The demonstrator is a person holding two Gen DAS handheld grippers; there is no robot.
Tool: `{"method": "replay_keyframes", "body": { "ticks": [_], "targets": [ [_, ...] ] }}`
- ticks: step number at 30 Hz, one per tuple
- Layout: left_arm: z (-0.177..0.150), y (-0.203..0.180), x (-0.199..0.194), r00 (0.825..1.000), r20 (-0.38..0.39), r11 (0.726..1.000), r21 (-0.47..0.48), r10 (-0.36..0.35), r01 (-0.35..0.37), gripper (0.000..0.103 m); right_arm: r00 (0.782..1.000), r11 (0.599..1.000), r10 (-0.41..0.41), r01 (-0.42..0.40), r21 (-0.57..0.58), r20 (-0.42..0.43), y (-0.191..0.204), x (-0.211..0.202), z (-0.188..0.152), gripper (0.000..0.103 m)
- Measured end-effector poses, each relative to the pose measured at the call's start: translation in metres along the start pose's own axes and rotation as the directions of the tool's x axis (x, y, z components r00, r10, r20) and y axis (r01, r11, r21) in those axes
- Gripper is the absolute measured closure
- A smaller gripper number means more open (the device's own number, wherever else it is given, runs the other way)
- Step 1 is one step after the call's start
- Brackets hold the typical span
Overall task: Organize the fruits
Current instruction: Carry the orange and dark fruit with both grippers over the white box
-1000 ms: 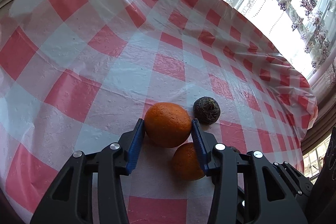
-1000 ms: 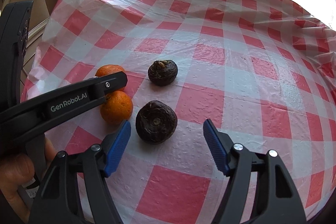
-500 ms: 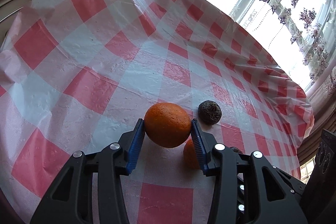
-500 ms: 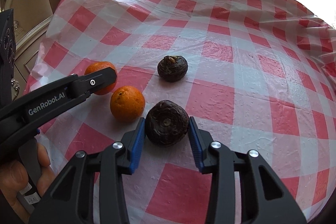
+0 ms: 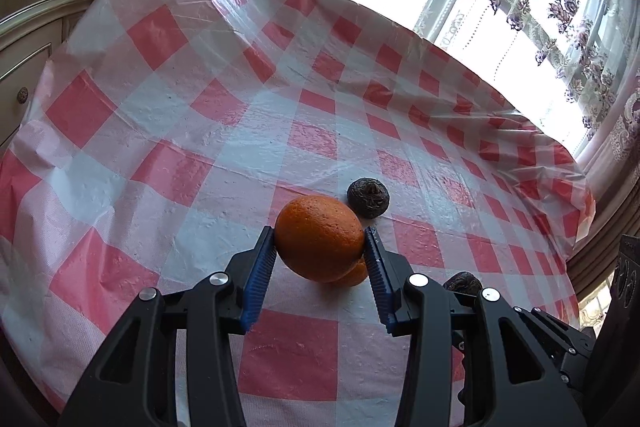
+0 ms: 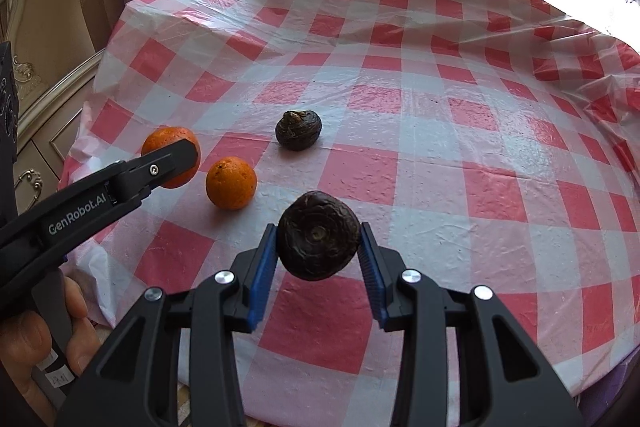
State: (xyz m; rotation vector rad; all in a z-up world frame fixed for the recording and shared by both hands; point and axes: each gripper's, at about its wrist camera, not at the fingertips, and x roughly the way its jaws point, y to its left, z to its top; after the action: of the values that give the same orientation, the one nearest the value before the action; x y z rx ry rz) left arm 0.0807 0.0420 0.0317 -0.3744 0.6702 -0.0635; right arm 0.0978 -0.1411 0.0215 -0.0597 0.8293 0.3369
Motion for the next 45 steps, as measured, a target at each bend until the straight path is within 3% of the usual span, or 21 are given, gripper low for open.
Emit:
{"method": "replay_keyframes", "body": {
  "ticks": [15,27,36,45],
  "targets": [
    [-0.013,-0.045,-0.019,0.999,-0.033,0.995,0.100,-0.028,0.031,0.061,1.000,0.995,-0.004,0.002,0.104,0.018,-0.036,-0.044,-0.024,0.063],
    [-0.038,-0.096,-0.029,0.993,-0.085,0.974,0.203,-0.082,0.098,0.061,0.999,0.985,-0.025,0.022,0.173,0.019,-0.072,-0.083,-0.053,0.063],
    [-0.060,-0.140,-0.033,0.982,-0.139,0.945,0.284,-0.130,0.165,0.061,0.998,0.970,-0.054,0.050,0.236,0.011,-0.109,-0.112,-0.081,0.063],
    [-0.089,-0.189,-0.034,0.960,-0.217,0.895,0.369,-0.179,0.250,0.061,0.995,0.948,-0.100,0.096,0.302,-0.003,-0.148,-0.137,-0.111,0.063]
  ]
}}
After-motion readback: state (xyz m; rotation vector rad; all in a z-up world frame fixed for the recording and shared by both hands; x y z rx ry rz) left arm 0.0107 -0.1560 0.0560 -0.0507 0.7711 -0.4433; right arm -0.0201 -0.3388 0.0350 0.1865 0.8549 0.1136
